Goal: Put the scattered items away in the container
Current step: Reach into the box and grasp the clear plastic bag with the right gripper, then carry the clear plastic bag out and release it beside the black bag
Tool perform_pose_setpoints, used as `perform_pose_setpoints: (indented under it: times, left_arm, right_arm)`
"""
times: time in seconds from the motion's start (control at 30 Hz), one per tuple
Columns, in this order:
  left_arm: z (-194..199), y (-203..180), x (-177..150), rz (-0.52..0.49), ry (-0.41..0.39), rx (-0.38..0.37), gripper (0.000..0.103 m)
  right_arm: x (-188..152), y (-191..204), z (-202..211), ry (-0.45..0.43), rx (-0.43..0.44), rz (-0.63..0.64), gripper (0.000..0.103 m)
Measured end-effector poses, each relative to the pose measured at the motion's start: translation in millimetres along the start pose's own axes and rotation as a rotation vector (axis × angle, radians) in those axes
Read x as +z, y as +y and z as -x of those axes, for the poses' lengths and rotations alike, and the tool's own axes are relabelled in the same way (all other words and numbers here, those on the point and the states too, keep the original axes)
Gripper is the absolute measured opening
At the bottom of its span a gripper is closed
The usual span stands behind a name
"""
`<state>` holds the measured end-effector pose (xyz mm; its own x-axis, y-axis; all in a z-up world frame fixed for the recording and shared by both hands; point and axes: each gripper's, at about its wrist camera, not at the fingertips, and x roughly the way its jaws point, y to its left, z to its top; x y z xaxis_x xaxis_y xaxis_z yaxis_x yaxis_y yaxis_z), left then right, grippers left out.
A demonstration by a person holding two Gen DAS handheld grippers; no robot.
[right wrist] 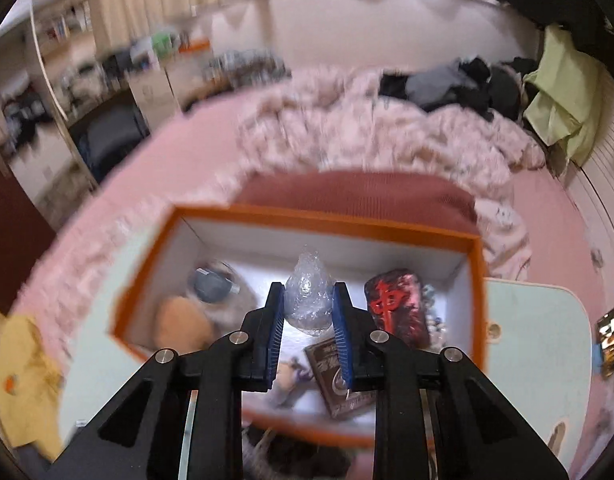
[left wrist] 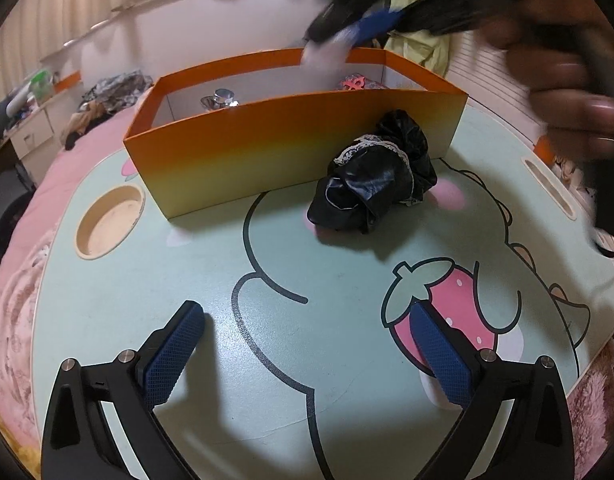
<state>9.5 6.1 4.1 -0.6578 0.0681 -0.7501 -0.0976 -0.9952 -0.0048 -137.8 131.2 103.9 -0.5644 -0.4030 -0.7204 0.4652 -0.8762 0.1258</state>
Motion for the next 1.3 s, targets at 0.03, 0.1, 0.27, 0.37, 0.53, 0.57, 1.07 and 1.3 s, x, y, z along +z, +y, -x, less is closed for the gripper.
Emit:
perform_pose_setpoints:
  times: [0.03, 0.1, 0.27, 0.37, 0.53, 0.57, 1.07, 1.3]
  left_arm:
    - [0, 0, 0, 0.000, 0.000, 0.000, 0.102]
    - [0, -1, 0, 0.001, 0.000, 0.000, 0.102]
    - [0, 1, 0, 0.000, 0.001, -0.001, 0.102]
    - [0, 1, 0, 0.000, 0.000, -0.001, 0.102]
    - [0, 2, 0, -0.001, 0.000, -0.001, 0.103]
    - [0, 2, 1, -0.001, 0.000, -0.002, 0.103]
    - [0, 2, 2, 0.001, 0.001, -0.001, 0.103]
    - [-1, 5, 3, 0.027, -0.006, -0.026, 0.102]
  right_arm:
    - [-4, -1, 15, -0.025, 0.014, -0.007, 0.025]
    - [-9, -2, 31, -0.050, 0.034, -0.015, 0.025]
    - [-53, -24, 57, -0.039, 0.062, -0.096, 0.025]
    - [-83, -39, 51, 0.013, 0.087, -0.158, 0.025]
    - [-110, -47, 25, 0.092, 0.119, -0.222, 0.025]
    - [-112, -47, 19, 0.098, 0.126, -0.226, 0.026]
    - [-126, -44, 49, -0.050, 0.074, -0.247, 0.076]
    - [-147, -31, 50, 0.019, -0.019, -0.159, 0.076]
